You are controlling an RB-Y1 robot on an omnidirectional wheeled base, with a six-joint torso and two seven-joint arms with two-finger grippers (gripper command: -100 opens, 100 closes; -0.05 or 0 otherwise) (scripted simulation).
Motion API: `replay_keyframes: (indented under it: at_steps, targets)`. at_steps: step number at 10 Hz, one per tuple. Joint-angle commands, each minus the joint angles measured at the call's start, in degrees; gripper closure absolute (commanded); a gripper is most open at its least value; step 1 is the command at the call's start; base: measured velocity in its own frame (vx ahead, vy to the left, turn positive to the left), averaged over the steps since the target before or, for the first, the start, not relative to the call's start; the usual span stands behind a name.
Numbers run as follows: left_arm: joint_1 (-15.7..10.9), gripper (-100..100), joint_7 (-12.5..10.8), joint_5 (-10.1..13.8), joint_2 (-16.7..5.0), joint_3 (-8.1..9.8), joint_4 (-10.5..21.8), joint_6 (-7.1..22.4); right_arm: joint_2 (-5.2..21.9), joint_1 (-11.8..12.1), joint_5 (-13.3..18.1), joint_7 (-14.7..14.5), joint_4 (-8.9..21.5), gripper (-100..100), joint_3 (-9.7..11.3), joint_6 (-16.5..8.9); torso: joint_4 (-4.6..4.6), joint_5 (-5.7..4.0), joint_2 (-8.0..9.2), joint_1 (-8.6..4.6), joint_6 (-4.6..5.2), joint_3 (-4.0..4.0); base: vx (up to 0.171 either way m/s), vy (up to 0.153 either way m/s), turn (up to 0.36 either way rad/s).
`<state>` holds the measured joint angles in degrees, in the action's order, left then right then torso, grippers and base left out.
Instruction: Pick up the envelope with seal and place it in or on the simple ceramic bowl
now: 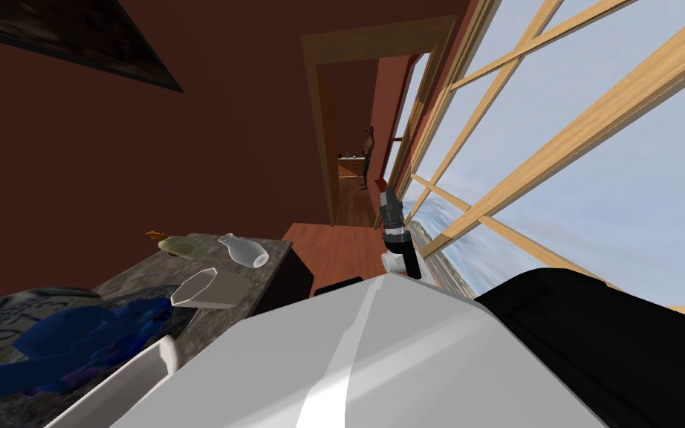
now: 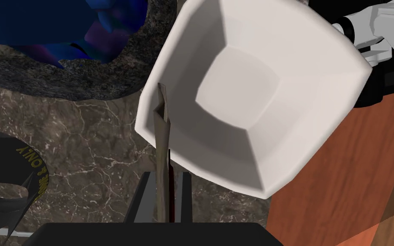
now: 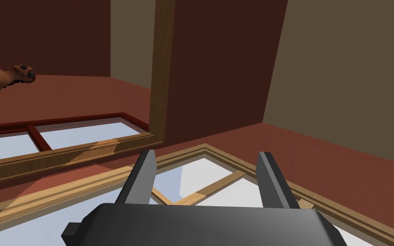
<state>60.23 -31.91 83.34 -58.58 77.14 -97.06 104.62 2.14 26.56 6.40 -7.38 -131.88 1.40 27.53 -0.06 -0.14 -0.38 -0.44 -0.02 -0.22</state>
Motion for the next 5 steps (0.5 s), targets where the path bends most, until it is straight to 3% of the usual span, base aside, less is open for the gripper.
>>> replay_keyframes:
  at_steps: [1, 5]
  targets:
    - [0.93, 100, -0.25, 1.44, 0.58, 1.46, -1.2, 2.19, 0.0, 0.0, 0.0, 0.0, 0.0, 0, 0.0, 0.0, 0.0, 0.0, 0.0, 0.0, 0.0, 0.0, 0.053, -0.062, 0.01]
    - [1.74, 100, -0.77, 3.04, 1.31, 2.97, -2.8, 7.3, 0.0, -0.01, 0.0, 0.0, 0.0, 0, 0.0, 0.0, 0.03, 0.06, 0.23, 0.2, -0.05, 0.12, 0.028, -0.03, 0.007]
